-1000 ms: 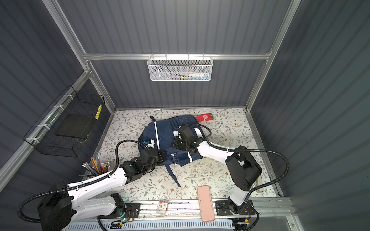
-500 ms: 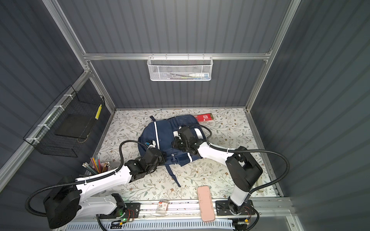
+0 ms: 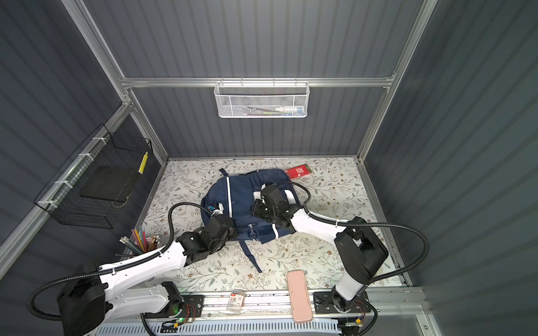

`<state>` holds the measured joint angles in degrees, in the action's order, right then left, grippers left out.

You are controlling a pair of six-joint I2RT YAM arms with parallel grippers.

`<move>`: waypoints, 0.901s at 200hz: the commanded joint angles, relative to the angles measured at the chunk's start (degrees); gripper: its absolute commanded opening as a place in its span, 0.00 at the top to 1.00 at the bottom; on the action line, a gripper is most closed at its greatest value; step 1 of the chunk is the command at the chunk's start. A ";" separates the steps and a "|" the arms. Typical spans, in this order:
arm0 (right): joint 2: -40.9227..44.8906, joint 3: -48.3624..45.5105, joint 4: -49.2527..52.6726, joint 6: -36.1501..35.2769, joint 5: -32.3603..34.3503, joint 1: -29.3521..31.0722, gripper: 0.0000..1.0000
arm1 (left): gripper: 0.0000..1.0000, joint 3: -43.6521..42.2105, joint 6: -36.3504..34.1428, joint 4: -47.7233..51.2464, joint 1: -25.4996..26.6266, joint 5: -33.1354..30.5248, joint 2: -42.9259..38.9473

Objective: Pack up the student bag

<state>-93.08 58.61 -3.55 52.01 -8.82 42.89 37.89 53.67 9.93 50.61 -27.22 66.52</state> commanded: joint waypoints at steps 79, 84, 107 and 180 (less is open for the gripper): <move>0.72 0.70 12.55 -14.82 -4.41 -2.73 1.00 | 1.00 2.15 -18.61 4.23 -12.72 5.24 -8.79; 0.82 0.69 13.00 -15.19 -4.03 -2.88 1.00 | 1.00 2.95 -20.01 4.79 -12.82 5.25 -8.47; 2.79 -1.00 12.52 -14.80 -3.44 -3.63 1.00 | 1.00 4.78 -25.14 4.61 -13.00 7.72 -7.96; -7.41 7.49 14.17 -13.56 -2.77 -3.86 0.67 | 1.00 4.97 -24.62 8.71 -12.84 21.31 -15.60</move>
<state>-95.31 62.81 6.00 39.33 -14.20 39.90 40.93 29.54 20.36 38.50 -8.78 54.30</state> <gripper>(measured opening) 0.321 0.071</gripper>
